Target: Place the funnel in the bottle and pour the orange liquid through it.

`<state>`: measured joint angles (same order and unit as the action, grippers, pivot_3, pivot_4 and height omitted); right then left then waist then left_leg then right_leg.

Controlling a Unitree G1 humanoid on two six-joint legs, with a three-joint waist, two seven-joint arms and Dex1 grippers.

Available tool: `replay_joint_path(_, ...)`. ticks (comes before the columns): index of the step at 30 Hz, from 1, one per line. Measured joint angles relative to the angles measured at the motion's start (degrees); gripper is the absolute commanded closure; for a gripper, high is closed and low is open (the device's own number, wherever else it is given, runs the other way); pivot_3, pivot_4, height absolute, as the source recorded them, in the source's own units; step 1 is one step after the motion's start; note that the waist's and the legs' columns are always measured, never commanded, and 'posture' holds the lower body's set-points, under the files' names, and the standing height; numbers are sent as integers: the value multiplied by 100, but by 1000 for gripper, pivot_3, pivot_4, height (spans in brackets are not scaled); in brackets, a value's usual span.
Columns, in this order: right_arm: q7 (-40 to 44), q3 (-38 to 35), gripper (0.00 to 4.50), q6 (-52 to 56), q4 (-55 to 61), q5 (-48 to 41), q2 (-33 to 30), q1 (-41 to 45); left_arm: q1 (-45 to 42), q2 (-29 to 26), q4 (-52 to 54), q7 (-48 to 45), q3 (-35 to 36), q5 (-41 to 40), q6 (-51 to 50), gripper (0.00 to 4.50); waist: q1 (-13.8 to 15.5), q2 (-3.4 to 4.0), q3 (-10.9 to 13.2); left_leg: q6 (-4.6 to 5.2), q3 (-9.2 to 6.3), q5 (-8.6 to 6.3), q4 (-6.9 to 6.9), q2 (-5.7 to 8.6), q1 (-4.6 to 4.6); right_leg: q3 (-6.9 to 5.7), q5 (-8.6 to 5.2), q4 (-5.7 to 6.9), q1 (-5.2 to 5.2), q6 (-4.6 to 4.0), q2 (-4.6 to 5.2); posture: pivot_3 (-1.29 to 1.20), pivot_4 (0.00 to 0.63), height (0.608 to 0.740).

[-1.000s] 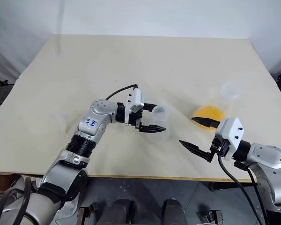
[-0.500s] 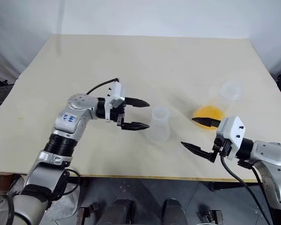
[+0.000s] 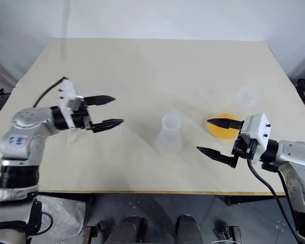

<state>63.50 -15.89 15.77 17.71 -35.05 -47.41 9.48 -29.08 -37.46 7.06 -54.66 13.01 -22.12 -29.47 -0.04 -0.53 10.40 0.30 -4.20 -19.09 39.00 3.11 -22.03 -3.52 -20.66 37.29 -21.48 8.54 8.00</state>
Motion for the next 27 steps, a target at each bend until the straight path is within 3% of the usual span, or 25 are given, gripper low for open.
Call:
replay_joint_path(9, 228, 100, 0, 354, 32, -329, -66, 433, 2662, -121, 1390, 887, 2133, -461, -581, 18, 34, 3, -2, 4, -4, -3, -2, -1, -4, 53, 0, -41, 10, 0, 8, 0, 150, 740)
replay_joint_path(12, 345, 243, 0, 389, -54, -320, -70, 591, 3639, 90, 1529, 950, 2715, -501, -547, 18, 3, 3, -2, 10, 0, -8, -6, -1, -4, 54, 0, -48, 7, -1, 11, 0, 150, 740)
replay_joint_path(18, 501, 457, 0, 416, -241, -309, -68, 859, 3921, 32, 1735, 1265, 2989, -655, -701, 18, 137, 5, -3, 10, -4, -8, 4, 4, -4, 57, 0, -74, 14, 0, 15, 0, 150, 740)
replay_joint_path(24, 630, 472, 0, 423, -342, -264, -79, 944, 3520, -543, 1962, 2145, 2779, -875, -2451, 18, 133, 6, -3, 11, -4, -9, -1, 7, -4, 60, 0, -63, 8, -1, 16, 0, 150, 740)
replay_joint_path(27, 675, 497, 0, 436, -351, -243, -88, 957, 2903, -872, 1910, 2478, 2252, -909, -3234, 18, 136, 6, -3, 11, -4, -9, -1, 8, -4, 61, 0, -42, 6, -1, 15, 0, 150, 740)
